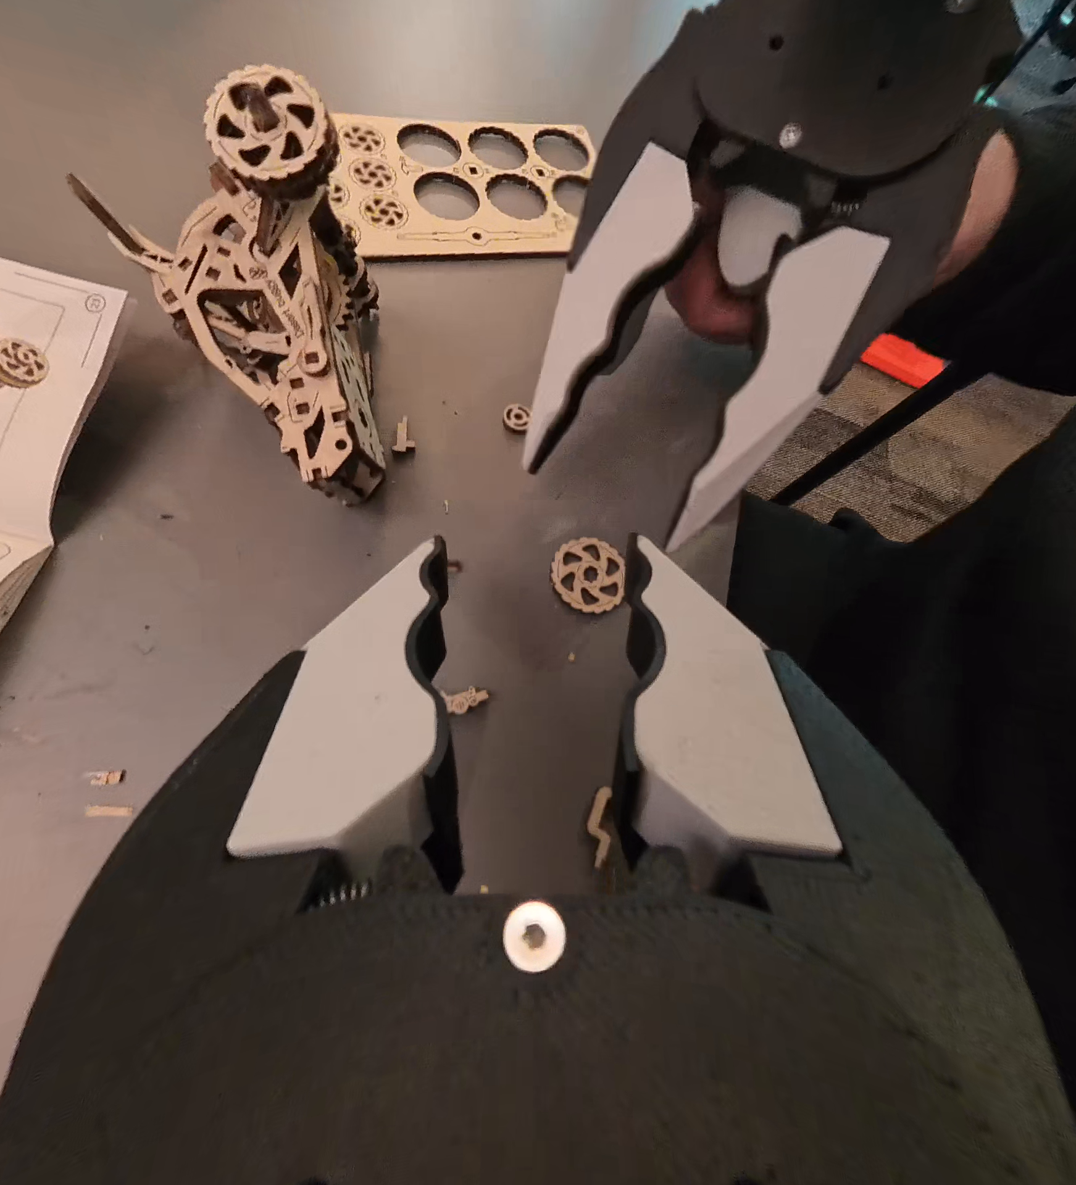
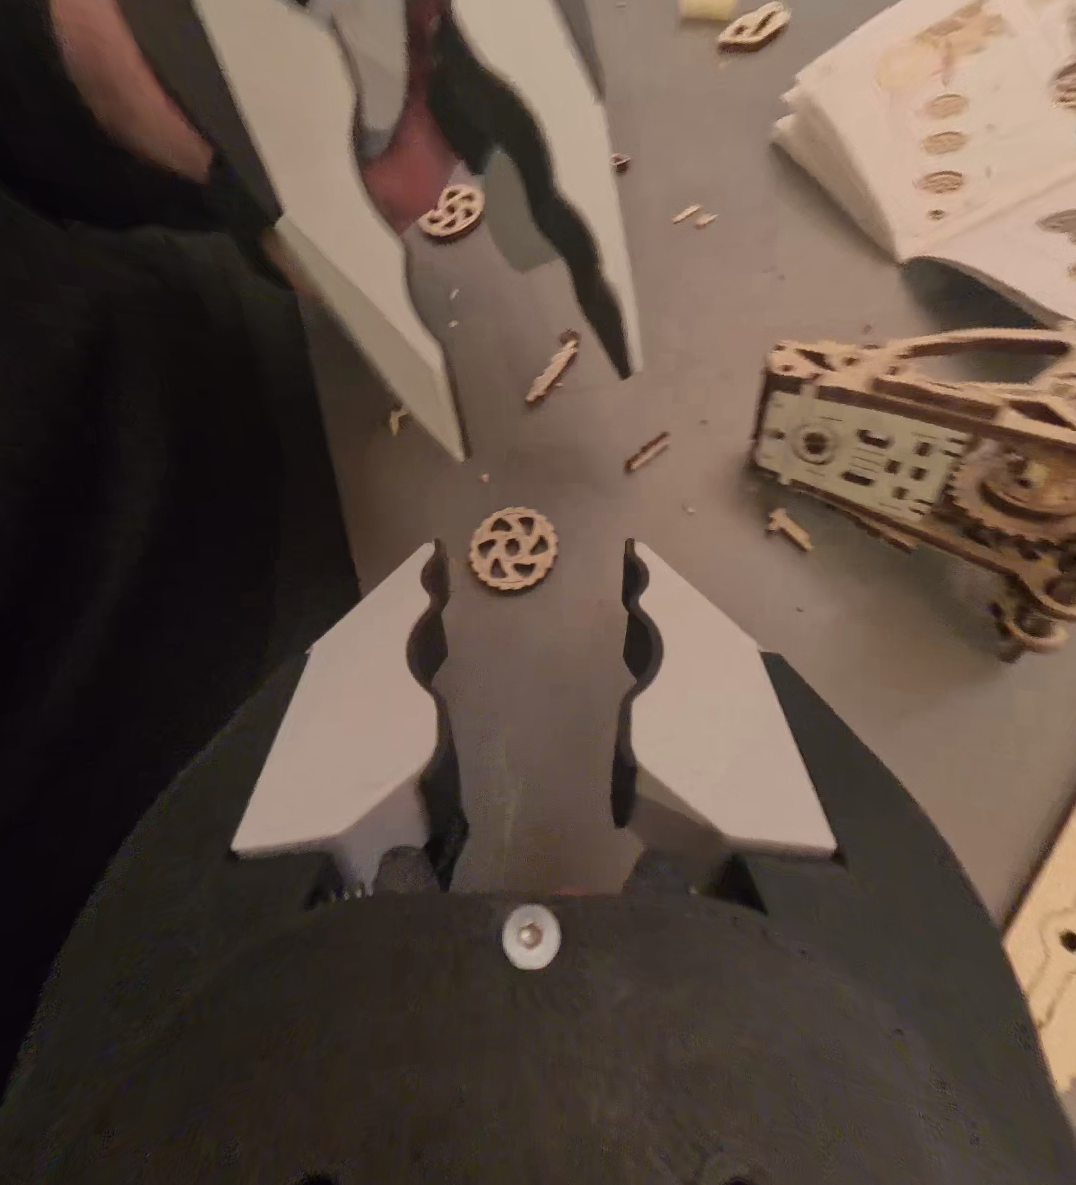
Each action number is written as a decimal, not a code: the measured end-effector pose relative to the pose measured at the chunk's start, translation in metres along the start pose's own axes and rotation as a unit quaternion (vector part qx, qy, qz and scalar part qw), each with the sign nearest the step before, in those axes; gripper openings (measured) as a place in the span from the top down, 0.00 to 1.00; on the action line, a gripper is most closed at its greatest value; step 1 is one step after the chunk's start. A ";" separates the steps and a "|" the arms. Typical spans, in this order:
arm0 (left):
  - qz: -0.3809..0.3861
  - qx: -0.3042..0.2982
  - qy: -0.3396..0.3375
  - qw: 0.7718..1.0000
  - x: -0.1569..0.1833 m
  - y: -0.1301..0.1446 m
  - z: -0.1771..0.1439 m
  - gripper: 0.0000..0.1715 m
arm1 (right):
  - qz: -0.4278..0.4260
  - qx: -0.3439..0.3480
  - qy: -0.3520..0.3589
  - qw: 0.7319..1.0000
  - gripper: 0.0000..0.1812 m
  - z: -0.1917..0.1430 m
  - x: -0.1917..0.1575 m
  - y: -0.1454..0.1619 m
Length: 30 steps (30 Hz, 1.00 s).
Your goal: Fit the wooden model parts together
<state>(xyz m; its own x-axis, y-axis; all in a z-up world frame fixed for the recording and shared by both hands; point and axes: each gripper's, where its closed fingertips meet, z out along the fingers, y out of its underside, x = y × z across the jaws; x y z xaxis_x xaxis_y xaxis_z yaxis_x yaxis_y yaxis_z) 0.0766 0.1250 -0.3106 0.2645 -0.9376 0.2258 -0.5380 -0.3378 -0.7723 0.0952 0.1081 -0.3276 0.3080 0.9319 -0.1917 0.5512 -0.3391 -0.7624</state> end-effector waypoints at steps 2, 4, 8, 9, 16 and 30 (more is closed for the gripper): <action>-0.006 0.004 0.003 1.000 -0.001 0.002 -0.003 0.70 | -0.028 -0.023 0.008 0.999 0.72 0.011 -0.003 0.007; -0.005 0.002 0.003 1.000 -0.002 0.003 -0.005 0.70 | -0.040 -0.039 0.002 0.998 0.75 0.021 -0.005 0.011; 0.002 0.008 -0.004 1.000 -0.002 0.001 -0.010 0.70 | -0.039 -0.044 -0.014 0.998 0.95 0.025 -0.008 0.010; -0.001 0.009 -0.001 1.000 -0.002 0.002 -0.010 0.70 | -0.039 -0.044 -0.012 0.998 0.95 0.024 -0.007 0.010; 0.045 -0.039 0.036 0.998 0.028 0.017 0.009 0.70 | -0.021 -0.025 -0.007 0.999 0.91 0.010 -0.006 0.006; 0.077 -0.092 0.017 0.993 0.035 0.023 0.041 0.94 | -0.023 0.012 0.005 1.000 0.99 -0.004 -0.010 0.005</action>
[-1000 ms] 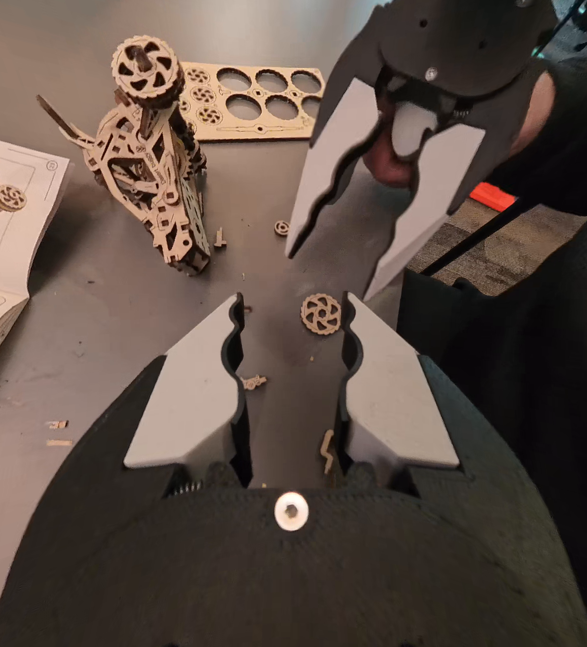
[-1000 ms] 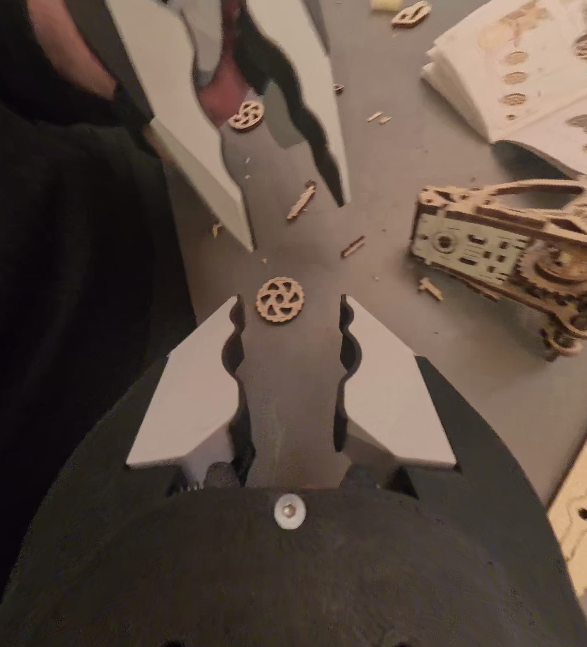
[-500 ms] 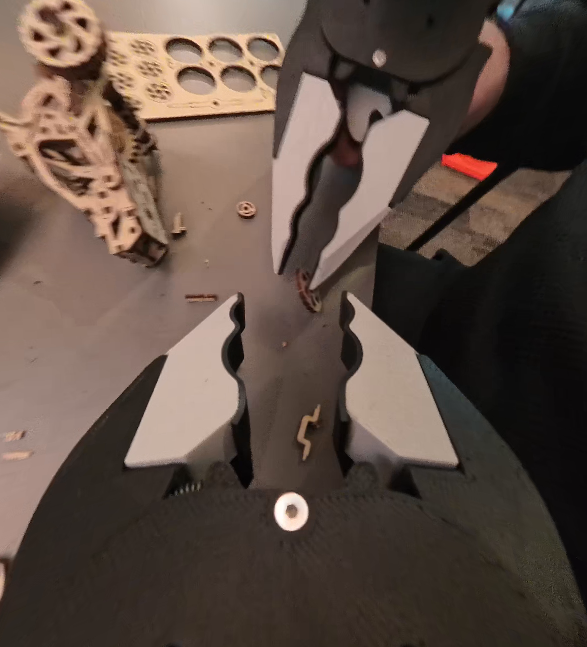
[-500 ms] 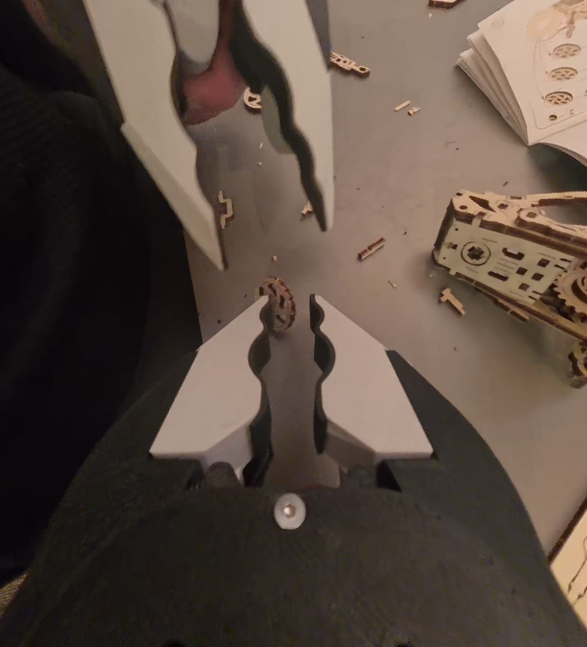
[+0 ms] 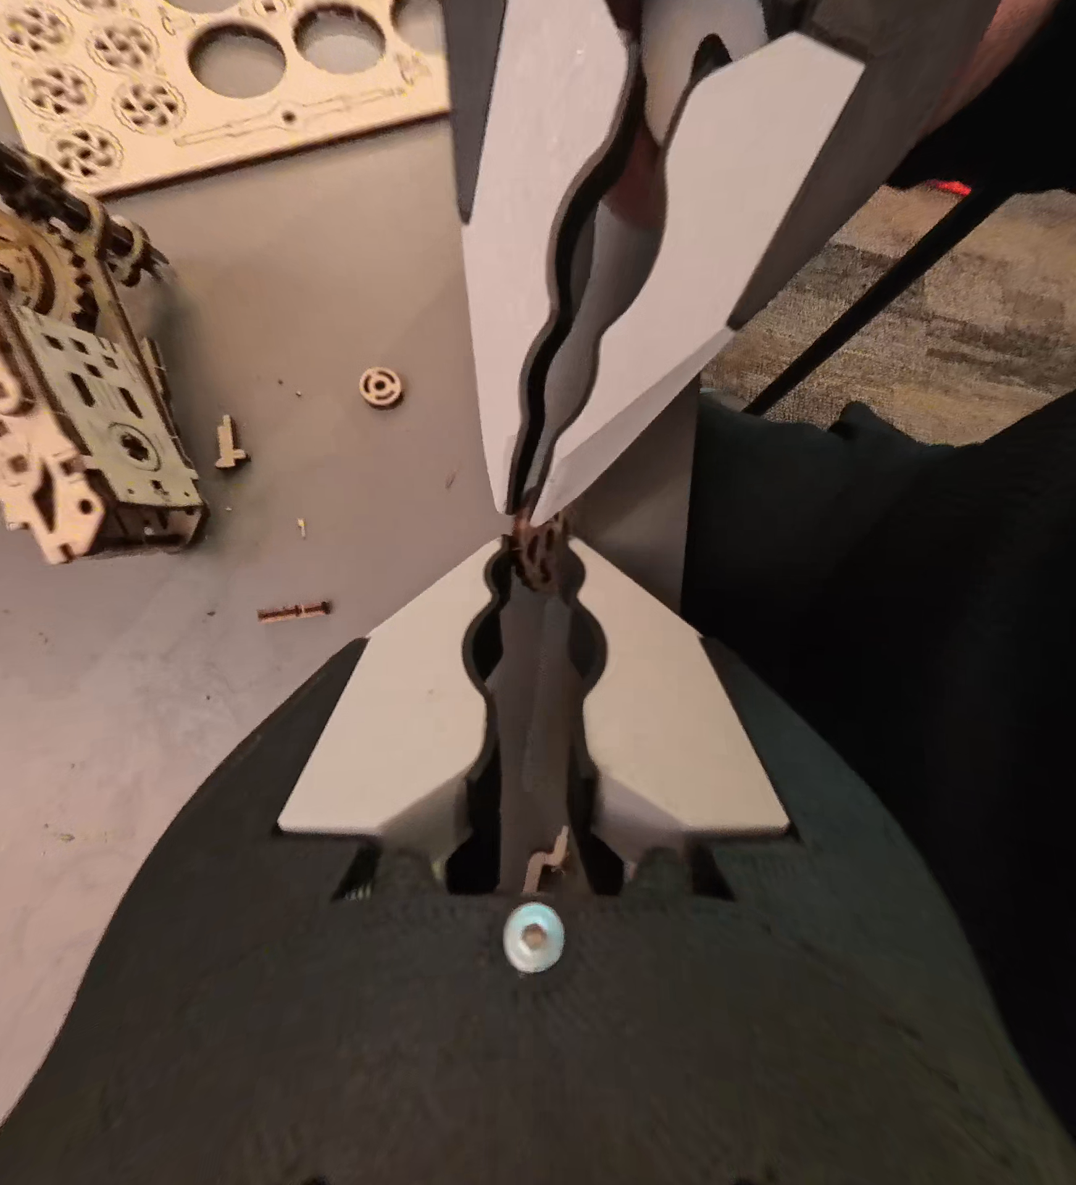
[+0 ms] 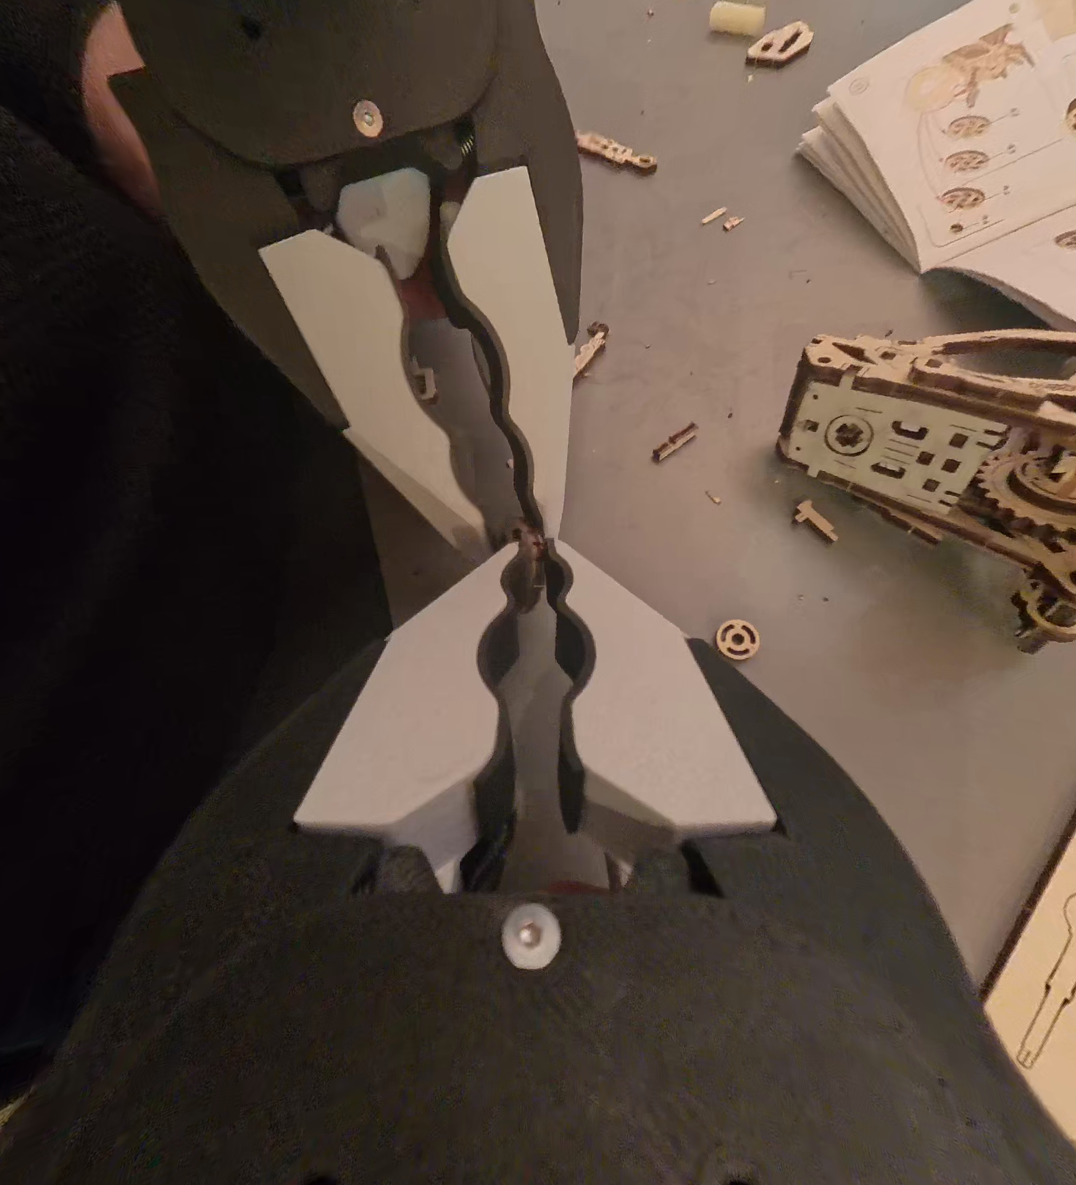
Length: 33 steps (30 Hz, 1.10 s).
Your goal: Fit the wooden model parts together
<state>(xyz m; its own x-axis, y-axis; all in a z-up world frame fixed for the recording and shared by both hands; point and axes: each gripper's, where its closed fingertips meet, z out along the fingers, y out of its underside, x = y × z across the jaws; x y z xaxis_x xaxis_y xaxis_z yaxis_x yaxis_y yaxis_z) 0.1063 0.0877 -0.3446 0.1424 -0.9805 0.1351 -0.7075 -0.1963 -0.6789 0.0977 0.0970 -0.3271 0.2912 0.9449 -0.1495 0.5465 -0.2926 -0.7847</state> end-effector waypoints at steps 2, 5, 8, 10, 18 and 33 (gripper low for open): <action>0.022 0.023 -0.018 0.999 -0.004 -0.009 -0.007 1.00 | 0.012 0.033 -0.004 0.999 0.98 -0.009 -0.001 -0.011; 0.123 0.026 -0.103 0.987 -0.014 -0.022 -0.018 1.00 | 0.089 0.079 -0.027 0.993 0.86 -0.027 0.004 -0.024; 0.244 0.031 -0.186 0.951 -0.020 -0.043 -0.032 1.00 | 0.192 0.123 -0.077 0.970 0.76 -0.043 0.010 -0.033; 0.305 0.038 -0.215 0.927 -0.019 -0.057 -0.039 1.00 | 0.208 0.143 -0.097 0.963 0.76 -0.047 0.010 -0.037; 0.441 0.045 -0.243 0.863 -0.011 -0.085 -0.052 1.00 | 0.204 0.185 -0.132 0.952 0.84 -0.059 0.009 -0.054; 0.352 0.104 -0.283 0.886 -0.067 -0.109 -0.079 0.89 | 0.015 0.185 0.110 0.976 0.85 -0.087 0.080 -0.076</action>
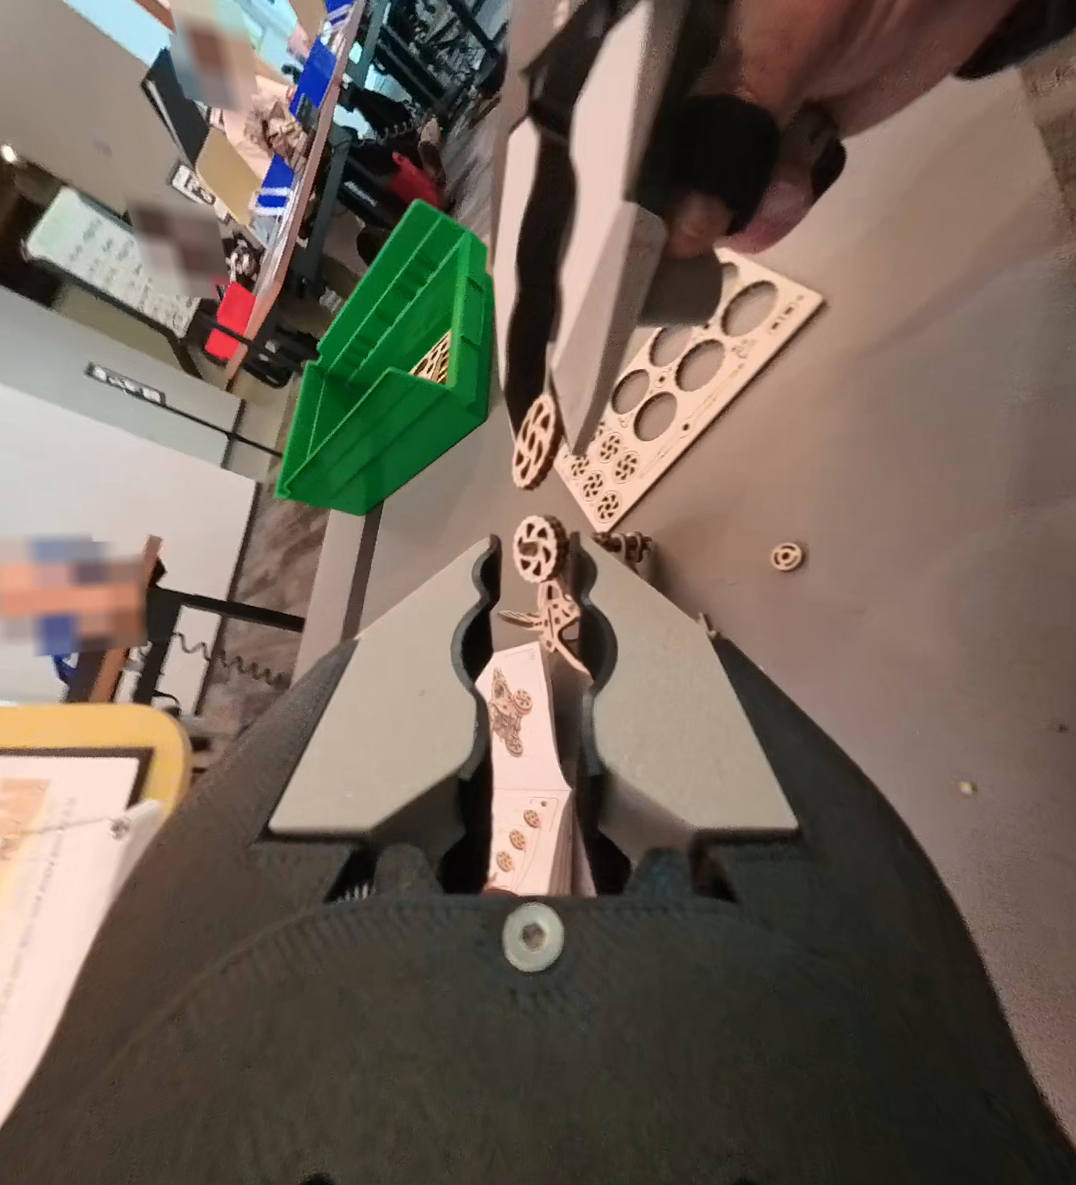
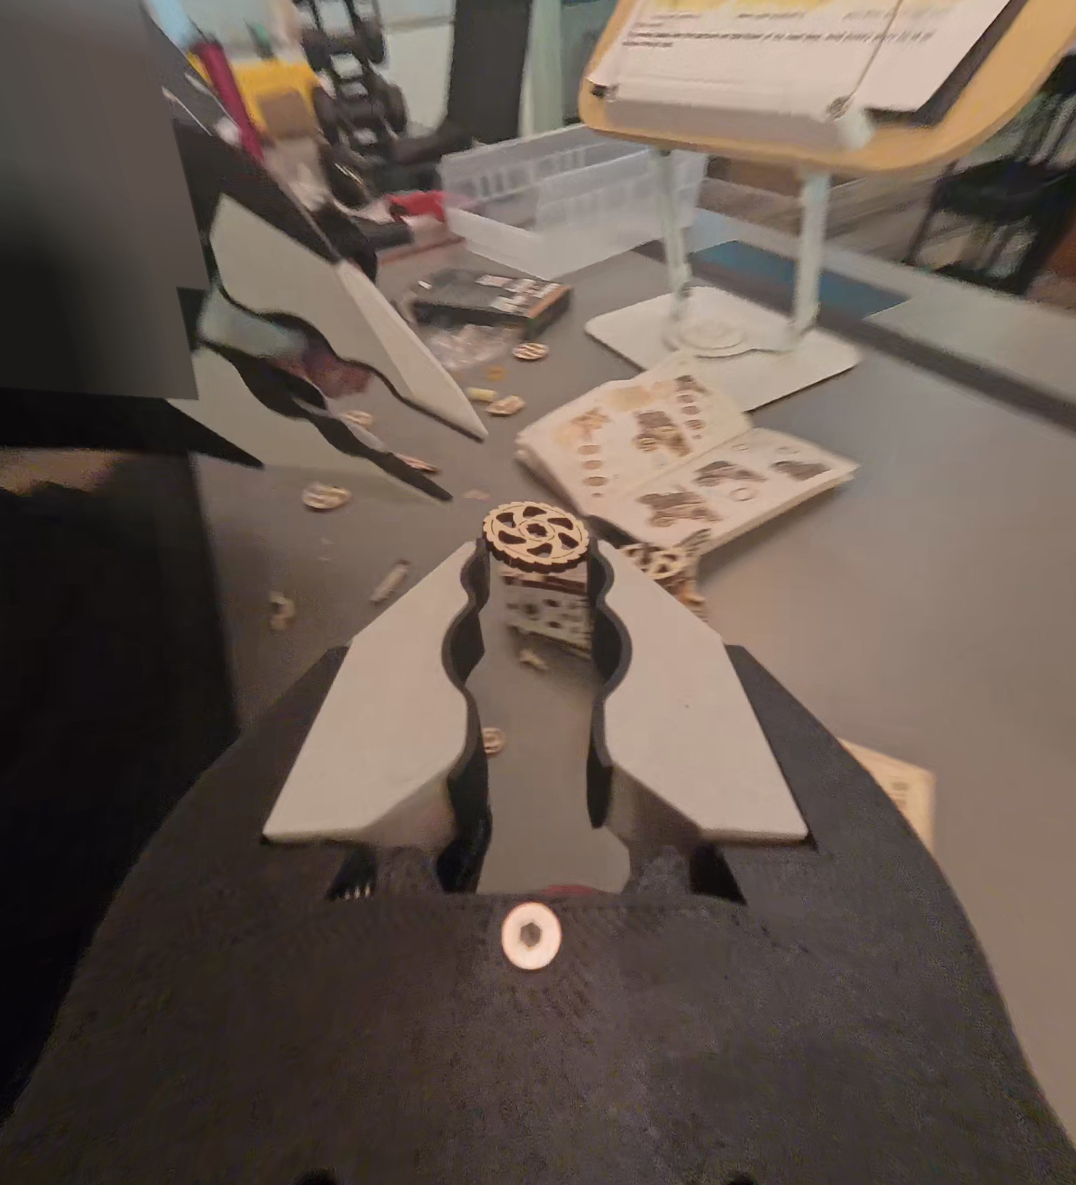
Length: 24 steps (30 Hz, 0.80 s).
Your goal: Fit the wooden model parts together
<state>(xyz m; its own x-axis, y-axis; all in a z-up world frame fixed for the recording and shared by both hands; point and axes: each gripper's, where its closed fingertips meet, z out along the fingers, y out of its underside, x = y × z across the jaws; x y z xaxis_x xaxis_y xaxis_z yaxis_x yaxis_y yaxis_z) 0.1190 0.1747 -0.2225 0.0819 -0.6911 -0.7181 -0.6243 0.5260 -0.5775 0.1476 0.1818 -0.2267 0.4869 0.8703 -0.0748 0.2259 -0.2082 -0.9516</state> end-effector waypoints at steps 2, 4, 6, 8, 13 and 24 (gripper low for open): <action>-0.062 -0.002 0.007 0.998 -0.011 0.009 0.006 0.88 | -0.061 -0.029 0.043 0.997 0.85 0.007 0.018 0.003; -0.113 0.005 0.020 0.993 -0.018 0.016 0.013 0.86 | -0.100 -0.048 0.066 0.992 0.85 0.015 0.031 0.006; -0.159 0.019 0.042 0.986 -0.019 0.020 0.020 0.85 | -0.116 -0.069 0.068 0.988 0.85 0.025 0.038 0.011; -0.195 0.043 0.062 0.978 -0.018 0.020 0.026 0.83 | -0.124 -0.080 0.062 0.987 0.84 0.032 0.041 0.014; -0.245 0.067 0.113 0.961 -0.006 0.022 0.040 0.81 | -0.126 -0.106 0.051 0.985 0.85 0.039 0.044 0.022; -0.253 0.070 0.153 0.953 0.006 0.030 0.053 0.81 | -0.109 -0.122 0.047 0.985 0.84 0.043 0.046 0.026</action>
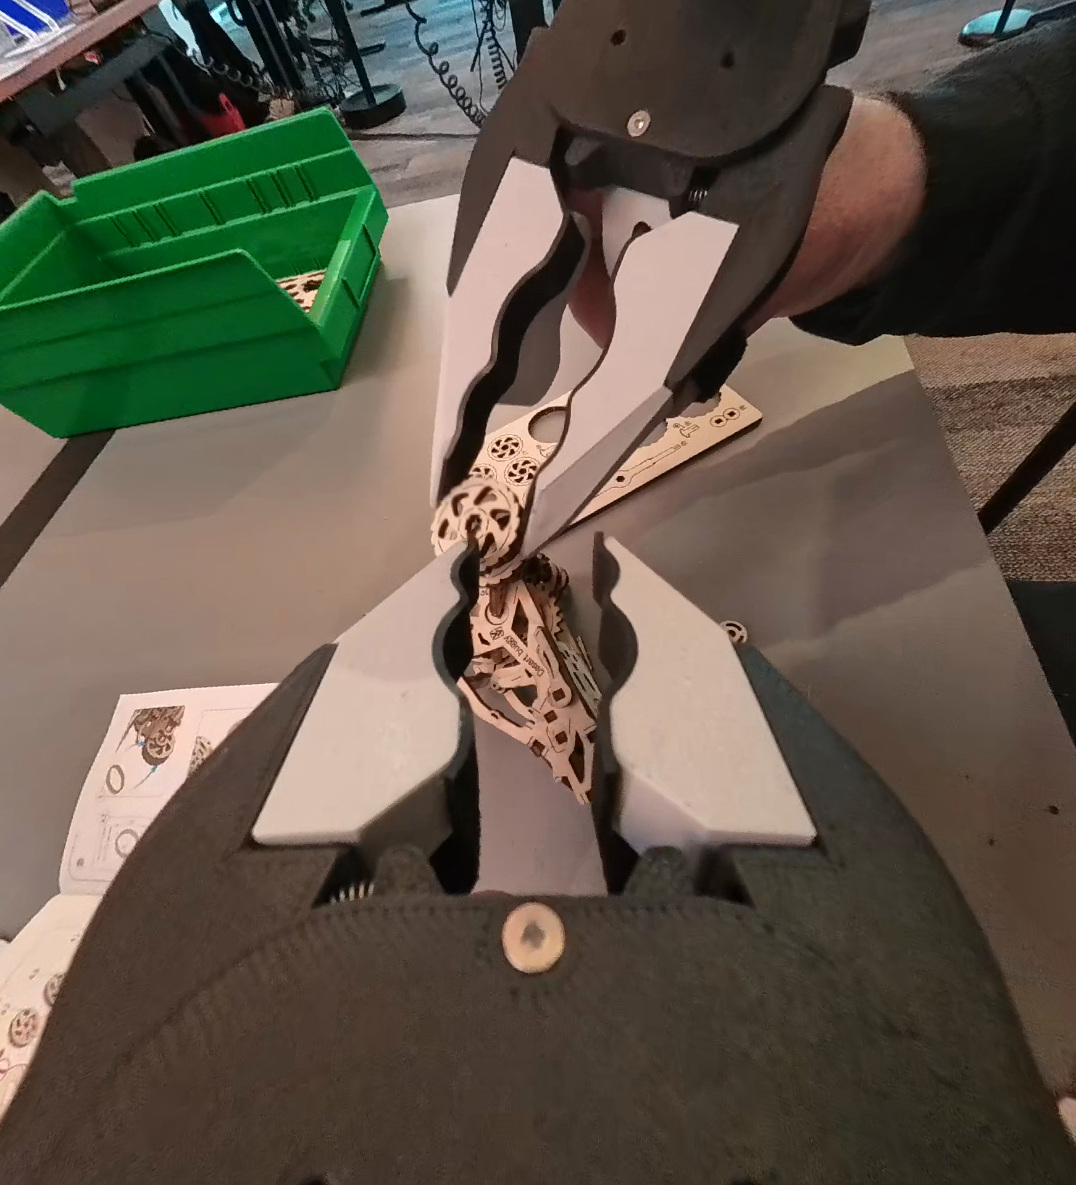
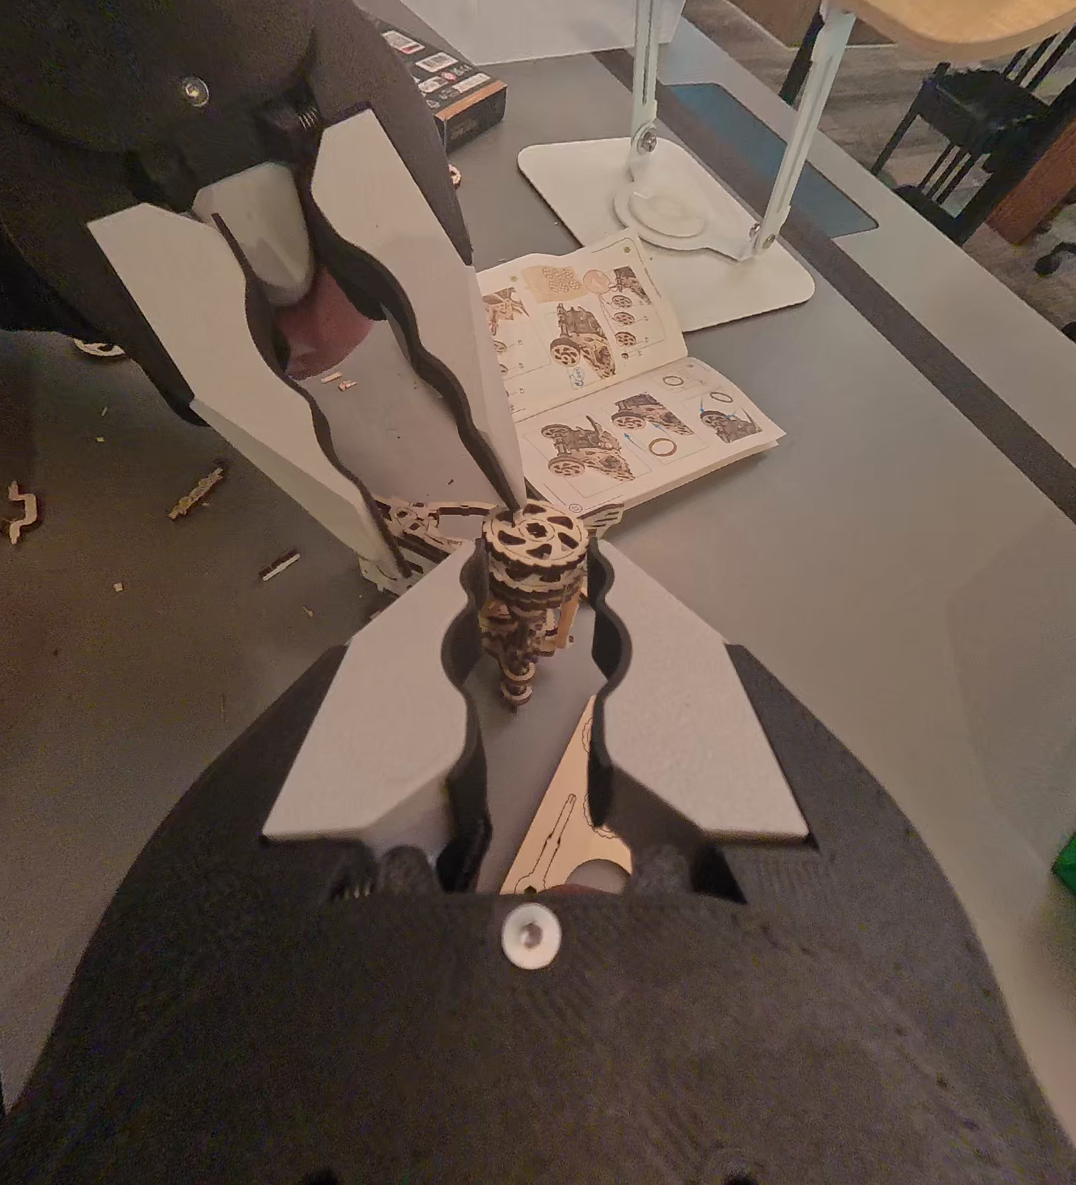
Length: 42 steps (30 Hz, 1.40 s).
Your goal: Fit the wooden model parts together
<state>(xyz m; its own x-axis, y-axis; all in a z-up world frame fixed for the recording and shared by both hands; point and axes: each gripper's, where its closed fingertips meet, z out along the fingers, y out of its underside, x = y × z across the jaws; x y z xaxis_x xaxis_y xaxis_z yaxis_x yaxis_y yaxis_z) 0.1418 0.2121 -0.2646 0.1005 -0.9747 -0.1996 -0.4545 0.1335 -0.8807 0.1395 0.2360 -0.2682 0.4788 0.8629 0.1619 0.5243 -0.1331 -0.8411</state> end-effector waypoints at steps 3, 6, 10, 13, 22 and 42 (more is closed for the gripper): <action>0.003 -0.003 -0.001 1.000 -0.001 0.003 0.000 0.81 | -0.013 -0.009 0.012 1.000 0.84 0.001 0.000 -0.001; -0.006 0.001 0.009 1.000 -0.001 0.003 0.000 0.81 | -0.017 -0.021 0.028 0.999 0.84 0.001 0.001 -0.001; -0.004 -0.001 0.017 1.000 -0.001 0.003 0.001 0.81 | -0.008 -0.022 0.060 0.998 0.85 0.000 0.001 -0.001; 0.000 -0.008 0.024 1.000 0.000 0.006 0.003 0.80 | 0.001 -0.025 0.064 0.998 0.81 0.000 -0.002 0.004; 0.020 -0.013 0.029 0.999 0.000 0.005 0.005 0.80 | -0.007 -0.002 0.062 0.998 0.78 -0.011 -0.004 -0.005; 0.048 -0.025 0.040 0.998 0.001 0.005 0.010 0.79 | 0.022 0.040 0.042 0.998 0.90 -0.009 0.006 -0.004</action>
<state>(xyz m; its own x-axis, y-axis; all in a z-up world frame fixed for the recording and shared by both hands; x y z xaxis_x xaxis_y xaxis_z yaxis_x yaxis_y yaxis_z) 0.1482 0.2142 -0.2738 -0.0156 -0.9691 -0.2463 -0.5021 0.2206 -0.8362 0.1464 0.2369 -0.2588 0.5586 0.8129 0.1645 0.4452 -0.1265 -0.8865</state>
